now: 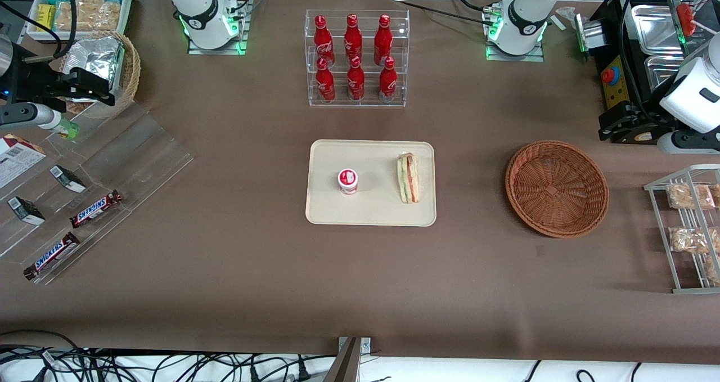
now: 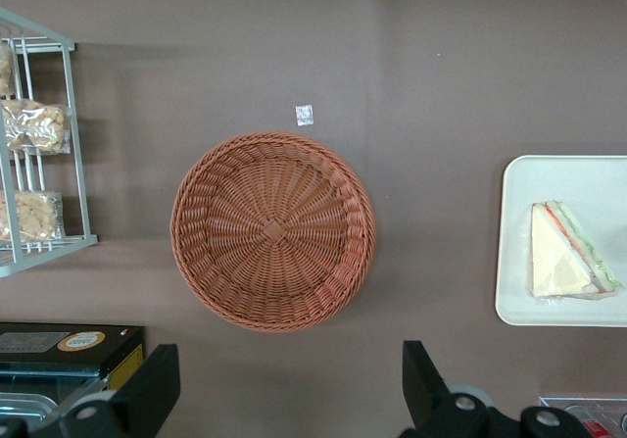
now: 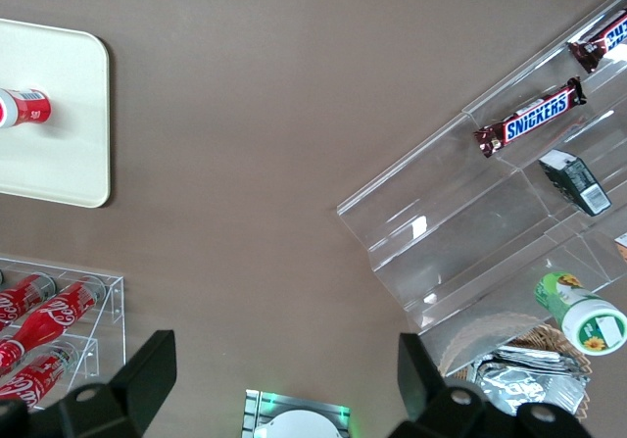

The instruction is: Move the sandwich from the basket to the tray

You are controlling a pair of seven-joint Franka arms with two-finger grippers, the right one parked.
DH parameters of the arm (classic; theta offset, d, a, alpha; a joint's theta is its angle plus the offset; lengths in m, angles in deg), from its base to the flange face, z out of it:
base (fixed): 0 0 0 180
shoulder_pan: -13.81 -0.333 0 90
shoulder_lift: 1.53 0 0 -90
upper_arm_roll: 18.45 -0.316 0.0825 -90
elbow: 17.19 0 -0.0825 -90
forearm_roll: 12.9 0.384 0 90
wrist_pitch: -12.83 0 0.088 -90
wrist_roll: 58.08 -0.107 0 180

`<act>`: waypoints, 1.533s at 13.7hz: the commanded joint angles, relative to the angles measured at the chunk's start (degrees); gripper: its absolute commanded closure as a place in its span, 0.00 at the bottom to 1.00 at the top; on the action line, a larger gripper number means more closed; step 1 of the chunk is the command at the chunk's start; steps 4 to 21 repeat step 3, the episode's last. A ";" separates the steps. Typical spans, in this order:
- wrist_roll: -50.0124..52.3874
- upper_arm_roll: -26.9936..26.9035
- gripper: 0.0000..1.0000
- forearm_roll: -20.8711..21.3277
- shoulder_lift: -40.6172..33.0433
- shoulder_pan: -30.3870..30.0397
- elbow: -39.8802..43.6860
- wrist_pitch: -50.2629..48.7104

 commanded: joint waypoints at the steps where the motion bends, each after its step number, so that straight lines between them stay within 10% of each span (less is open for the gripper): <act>1: -2.04 -1.02 0.00 -1.30 -1.79 0.43 -1.36 -0.44; 21: -2.48 -0.93 0.00 -1.39 -1.44 0.00 -1.10 -1.41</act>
